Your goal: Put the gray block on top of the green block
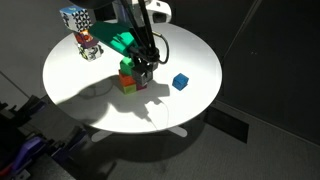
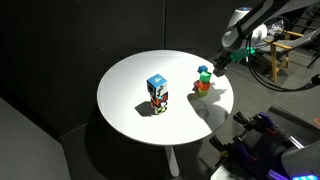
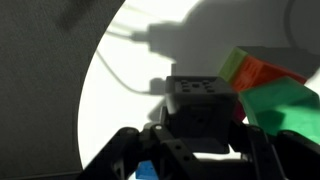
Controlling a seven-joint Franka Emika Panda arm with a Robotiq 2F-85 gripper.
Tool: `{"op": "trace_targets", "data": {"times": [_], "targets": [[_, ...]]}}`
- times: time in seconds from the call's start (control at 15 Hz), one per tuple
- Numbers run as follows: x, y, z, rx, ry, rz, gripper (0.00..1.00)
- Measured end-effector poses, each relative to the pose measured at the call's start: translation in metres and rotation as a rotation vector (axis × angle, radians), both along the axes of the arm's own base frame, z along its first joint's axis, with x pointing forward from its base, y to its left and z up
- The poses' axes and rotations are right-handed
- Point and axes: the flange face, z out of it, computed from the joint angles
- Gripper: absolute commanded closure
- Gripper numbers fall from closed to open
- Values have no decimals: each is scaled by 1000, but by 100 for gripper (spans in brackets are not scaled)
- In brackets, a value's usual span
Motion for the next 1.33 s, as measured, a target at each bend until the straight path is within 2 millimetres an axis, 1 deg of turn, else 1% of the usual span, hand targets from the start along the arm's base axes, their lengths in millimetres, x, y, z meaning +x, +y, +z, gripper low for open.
{"op": "trace_targets", "data": {"times": [0.27,0.93,1.13,1.33], "targets": [[4,10,10,13,-22,-3,72],[17,42,24,41,-52,-11,72],[16,47,29,42,-57,-13,72],[12,47,35,42,-64,-16,72]]}}
